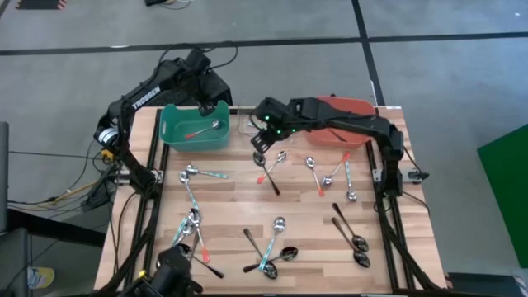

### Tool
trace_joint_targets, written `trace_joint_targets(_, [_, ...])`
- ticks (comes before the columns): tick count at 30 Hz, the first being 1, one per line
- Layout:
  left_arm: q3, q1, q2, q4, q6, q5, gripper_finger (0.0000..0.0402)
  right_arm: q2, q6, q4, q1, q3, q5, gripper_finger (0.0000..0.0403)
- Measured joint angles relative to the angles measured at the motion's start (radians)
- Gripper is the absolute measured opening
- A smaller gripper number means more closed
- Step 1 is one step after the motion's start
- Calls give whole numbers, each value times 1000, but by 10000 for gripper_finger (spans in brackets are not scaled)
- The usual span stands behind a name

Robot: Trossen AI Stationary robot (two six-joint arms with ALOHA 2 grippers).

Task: Sort silverware by color (type)
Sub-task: Put the black spoon into the orange bin

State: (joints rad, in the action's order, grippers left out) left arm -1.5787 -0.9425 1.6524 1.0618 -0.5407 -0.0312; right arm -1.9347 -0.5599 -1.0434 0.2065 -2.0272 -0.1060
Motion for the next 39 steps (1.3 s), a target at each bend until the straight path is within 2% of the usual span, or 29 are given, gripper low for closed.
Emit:
trace_joint_targets(8, [0, 25, 0, 3, 4, 1, 108, -1, -111, 76, -4, 159, 28, 166])
trace_joint_targets(16, [0, 50, 0, 3, 5, 2, 108, -2, -124, 247, -4, 298, 67, 166])
trace_joint_targets(19, [0, 57, 0, 3, 6, 13, 108, -6, -120, 267, -4, 317, 62, 166])
trace_joint_targets(24, [0, 58, 0, 3, 20, 16, 108, -84, -92, 299, -1, 319, 52, 166])
trace_joint_targets(30, [0, 59, 0, 8, 26, 19, 108, -187, -121, 318, -12, 310, 139, 166])
trace_joint_targets(39, [0, 59, 0, 12, 23, 24, 108, -203, -145, 306, -44, 306, 135, 166])
